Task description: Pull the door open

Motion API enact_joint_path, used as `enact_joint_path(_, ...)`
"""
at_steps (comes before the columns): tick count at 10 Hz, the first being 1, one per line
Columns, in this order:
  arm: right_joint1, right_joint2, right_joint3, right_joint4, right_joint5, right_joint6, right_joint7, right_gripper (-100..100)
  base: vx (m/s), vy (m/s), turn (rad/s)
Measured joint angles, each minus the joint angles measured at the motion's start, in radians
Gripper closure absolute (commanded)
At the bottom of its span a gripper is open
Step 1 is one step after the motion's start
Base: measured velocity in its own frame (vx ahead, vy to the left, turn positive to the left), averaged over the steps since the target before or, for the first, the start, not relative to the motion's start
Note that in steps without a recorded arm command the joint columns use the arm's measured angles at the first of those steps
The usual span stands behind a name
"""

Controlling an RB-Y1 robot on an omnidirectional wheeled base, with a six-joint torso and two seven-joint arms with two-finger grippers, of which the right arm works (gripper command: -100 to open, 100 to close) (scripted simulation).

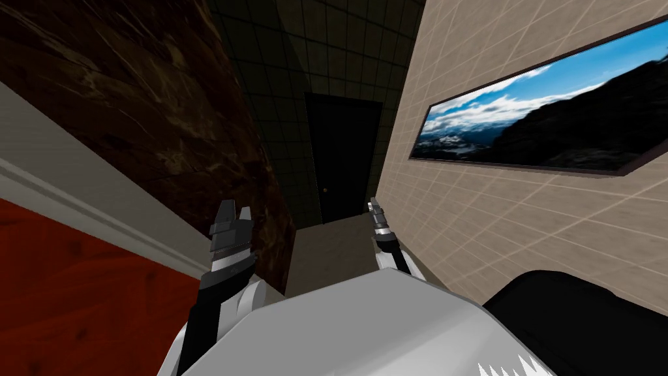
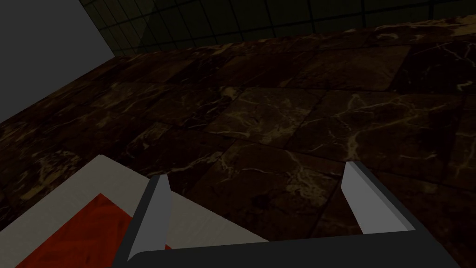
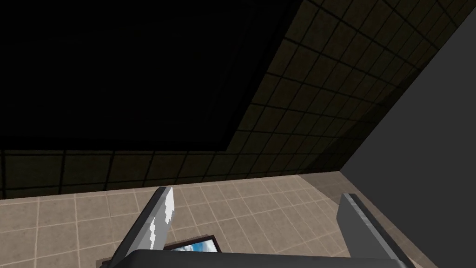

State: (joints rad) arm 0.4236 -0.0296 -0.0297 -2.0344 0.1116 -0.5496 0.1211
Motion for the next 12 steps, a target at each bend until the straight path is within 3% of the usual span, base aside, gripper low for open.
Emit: enact_joint_path(12, -0.106, -0.042, -0.119, 0.262, 0.161, -0.093, 0.159, -100, 0.105, 0.023, -0.013)
